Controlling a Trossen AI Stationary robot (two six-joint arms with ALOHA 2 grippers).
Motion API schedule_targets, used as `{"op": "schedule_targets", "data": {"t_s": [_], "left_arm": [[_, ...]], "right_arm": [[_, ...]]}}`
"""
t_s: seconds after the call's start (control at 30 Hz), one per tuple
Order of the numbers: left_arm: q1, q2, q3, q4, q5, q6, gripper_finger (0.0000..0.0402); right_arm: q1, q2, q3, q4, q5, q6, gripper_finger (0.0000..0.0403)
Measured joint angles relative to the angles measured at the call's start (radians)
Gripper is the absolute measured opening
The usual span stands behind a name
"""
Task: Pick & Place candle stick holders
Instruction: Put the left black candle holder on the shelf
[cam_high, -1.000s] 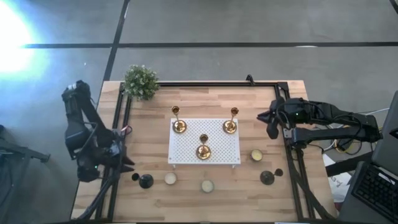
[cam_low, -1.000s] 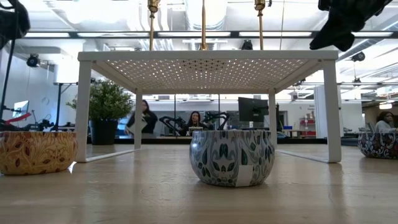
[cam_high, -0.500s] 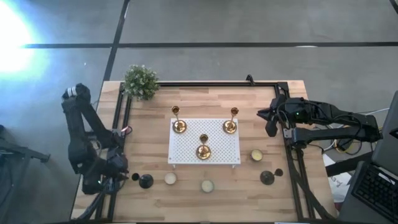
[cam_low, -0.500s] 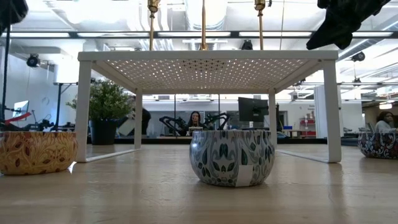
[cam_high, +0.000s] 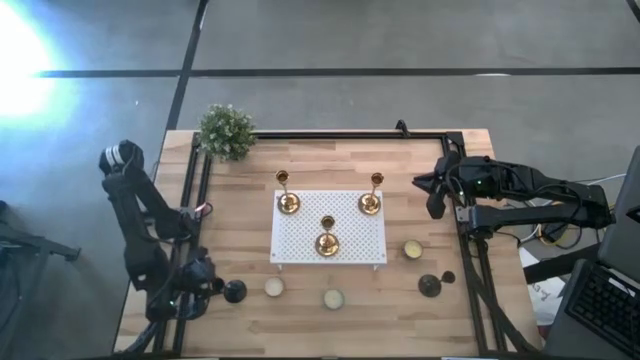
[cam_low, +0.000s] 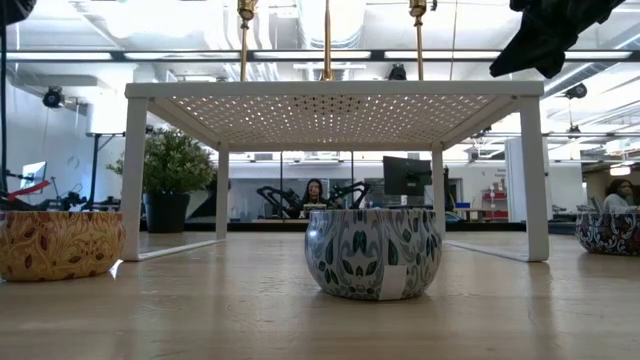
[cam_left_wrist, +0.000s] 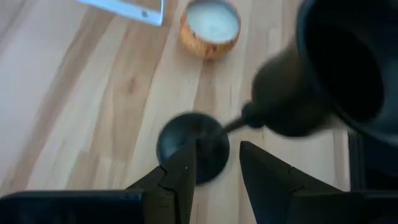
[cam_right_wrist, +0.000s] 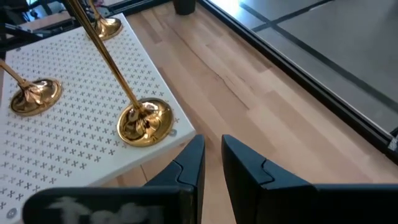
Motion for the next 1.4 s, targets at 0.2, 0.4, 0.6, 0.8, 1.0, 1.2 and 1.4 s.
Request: {"op": "schedule_targets", "data": {"t_s": [0.2,0.4,0.6,0.8,1.0,1.2,1.4], "left_arm": [[0.001,0.001,-0.016,0.042,-0.101,0.050,0.0128],[0.001,0.004,-0.016,0.047,-0.115,0.076,0.0094],[0.001,0.004,-0.016,0.053,-0.160,0.153,0.0018],[0.003,-0.019,-0.011,0.048,-0.261,0.176,0.0018],[0.012,-0.101,0.069,0.014,-0.368,0.183,0.0018],[0.059,-0.166,0.210,-0.069,-0.366,0.379,0.0018],[0.171,-0.177,0.354,-0.119,-0.316,0.632,0.0018]], "right_arm": [[0.000,0.000,0.000,-0.001,0.003,-0.003,0.0050],[0.000,0.000,0.000,-0.001,0.004,-0.006,0.0050],[0.000,0.000,0.000,-0.001,0.006,-0.006,0.0050],[0.000,0.000,0.000,-0.001,0.006,-0.006,0.0050],[0.000,0.000,0.000,-0.001,0.006,-0.006,0.0050],[0.000,0.000,0.000,-0.001,0.030,-0.021,0.0050],[0.000,0.000,0.000,-0.001,0.032,-0.024,0.0050]]}}
